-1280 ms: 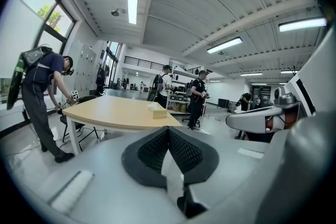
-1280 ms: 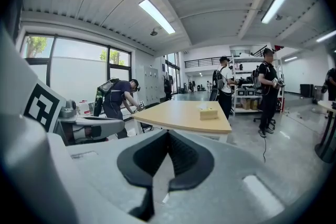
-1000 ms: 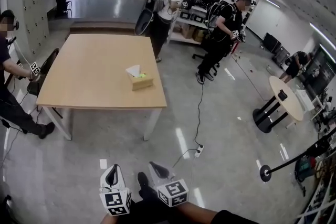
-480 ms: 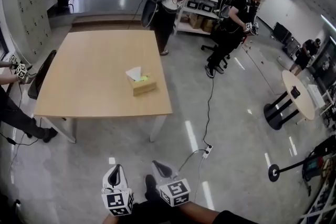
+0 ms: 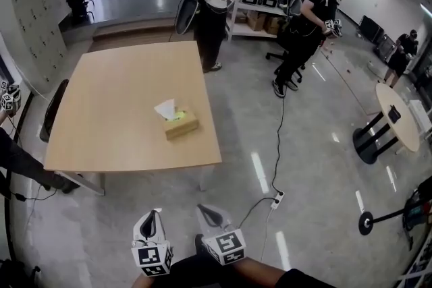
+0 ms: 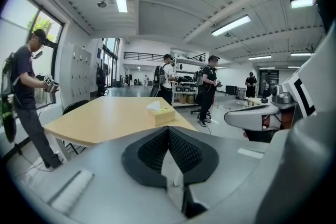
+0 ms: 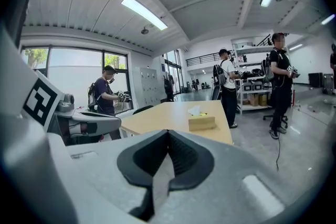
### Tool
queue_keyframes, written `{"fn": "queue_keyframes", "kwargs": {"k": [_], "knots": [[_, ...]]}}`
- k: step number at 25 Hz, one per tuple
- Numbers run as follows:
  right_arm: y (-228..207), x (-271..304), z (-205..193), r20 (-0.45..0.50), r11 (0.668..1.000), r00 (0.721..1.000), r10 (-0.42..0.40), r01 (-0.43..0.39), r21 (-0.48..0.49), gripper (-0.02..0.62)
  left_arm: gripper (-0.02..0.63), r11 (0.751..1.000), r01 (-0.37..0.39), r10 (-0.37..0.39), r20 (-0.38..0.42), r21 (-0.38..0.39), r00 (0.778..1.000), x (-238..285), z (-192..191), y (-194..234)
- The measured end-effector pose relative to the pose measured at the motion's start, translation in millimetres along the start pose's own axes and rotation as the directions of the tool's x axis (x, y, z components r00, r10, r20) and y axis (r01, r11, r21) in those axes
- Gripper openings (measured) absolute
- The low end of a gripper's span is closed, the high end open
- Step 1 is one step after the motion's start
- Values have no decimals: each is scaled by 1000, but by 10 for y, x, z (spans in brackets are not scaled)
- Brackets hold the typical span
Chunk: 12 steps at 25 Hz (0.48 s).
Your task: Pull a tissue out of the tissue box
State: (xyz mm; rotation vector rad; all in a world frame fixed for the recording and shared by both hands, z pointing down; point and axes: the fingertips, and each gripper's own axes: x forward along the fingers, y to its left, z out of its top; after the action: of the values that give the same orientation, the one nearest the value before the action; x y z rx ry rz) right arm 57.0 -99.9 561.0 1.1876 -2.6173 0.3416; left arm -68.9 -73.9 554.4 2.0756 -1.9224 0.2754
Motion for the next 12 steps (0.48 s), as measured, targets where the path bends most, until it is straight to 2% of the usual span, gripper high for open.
{"fn": "queue_keyframes", "kwargs": {"k": [6,12], "knots": [[-214,168,138,13,1000,1000,16,-15,-22,-9,17,999,-8,8,7,34,1000,208,102,-56],[-390,328,182,-4,1000,1000,6,-6,-13,-9,18,999,-17,16,11,31,1000,427,197,-19]]}}
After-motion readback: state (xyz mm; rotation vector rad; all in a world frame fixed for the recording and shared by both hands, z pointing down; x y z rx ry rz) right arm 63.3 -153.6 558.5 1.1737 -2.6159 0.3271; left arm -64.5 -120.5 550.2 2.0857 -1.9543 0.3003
